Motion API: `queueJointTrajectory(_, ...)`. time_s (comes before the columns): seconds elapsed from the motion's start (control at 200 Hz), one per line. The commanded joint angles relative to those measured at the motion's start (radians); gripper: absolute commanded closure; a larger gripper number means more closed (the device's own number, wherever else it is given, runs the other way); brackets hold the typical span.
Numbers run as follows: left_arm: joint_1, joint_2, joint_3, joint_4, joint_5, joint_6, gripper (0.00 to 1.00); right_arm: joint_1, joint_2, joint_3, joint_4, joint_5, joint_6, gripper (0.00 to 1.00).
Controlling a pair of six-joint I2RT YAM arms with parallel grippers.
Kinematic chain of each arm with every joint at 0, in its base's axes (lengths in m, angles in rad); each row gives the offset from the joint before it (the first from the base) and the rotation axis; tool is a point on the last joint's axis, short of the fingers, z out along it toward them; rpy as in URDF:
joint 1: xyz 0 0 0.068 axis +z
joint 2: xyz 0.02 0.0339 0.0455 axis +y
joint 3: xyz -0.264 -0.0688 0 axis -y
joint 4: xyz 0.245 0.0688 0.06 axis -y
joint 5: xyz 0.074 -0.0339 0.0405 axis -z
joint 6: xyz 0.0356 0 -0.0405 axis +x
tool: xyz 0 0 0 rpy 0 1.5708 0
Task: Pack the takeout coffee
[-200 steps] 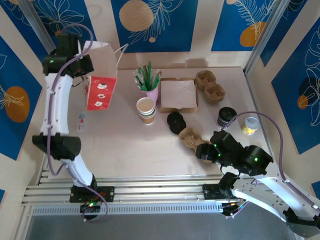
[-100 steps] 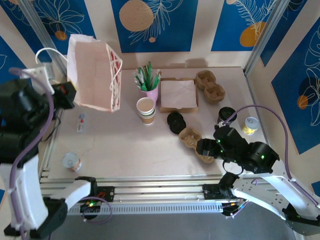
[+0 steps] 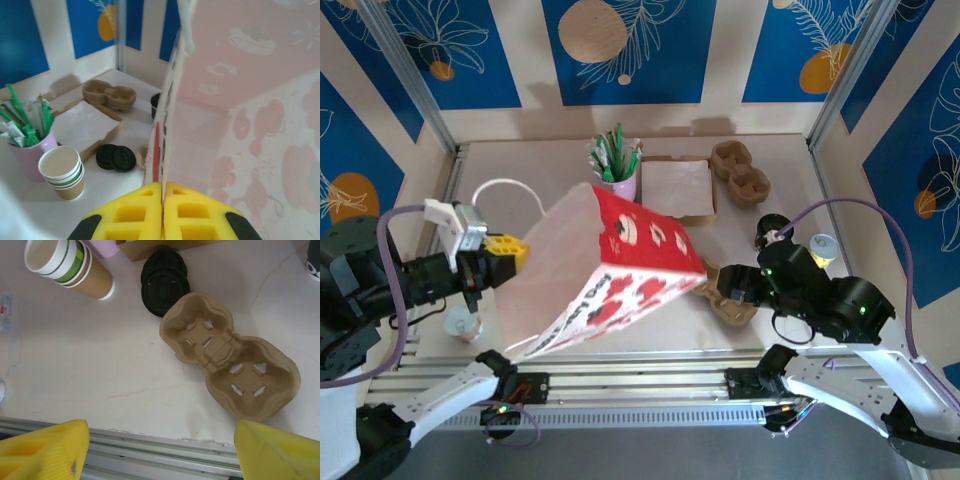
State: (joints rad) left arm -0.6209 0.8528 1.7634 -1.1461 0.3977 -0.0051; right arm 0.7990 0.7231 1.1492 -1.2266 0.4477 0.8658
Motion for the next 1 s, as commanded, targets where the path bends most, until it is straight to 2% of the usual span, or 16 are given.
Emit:
queueJointTrajectory(0.0,-0.111,0.027,-0.045,-0.078,-0.167,0.1,1.0,-0.012,0.038,0.019,-0.051,0.04,0.017,0.23)
queueJointTrajectory(0.09,-0.16,0.04,-0.123,-0.06,-0.251,0.119,1.0,-0.018,0.06,-0.009,-0.029,0.042,0.04,0.23)
queueJointTrajectory(0.245,-0.174,0.053,-0.197,-0.005,-0.326,0.142,1.0,-0.075,0.118,-0.054,0.027,0.013,0.053,0.18)
queueJointTrajectory(0.465,-0.184,0.12,-0.243,0.036,-0.311,0.147,1.0,-0.233,0.189,-0.17,0.189,-0.176,0.046,0.19)
queueJointTrajectory(0.995,-0.208,0.211,-0.334,0.097,-0.349,0.14,1.0,-0.296,0.392,-0.268,0.294,-0.165,0.108,0.21)
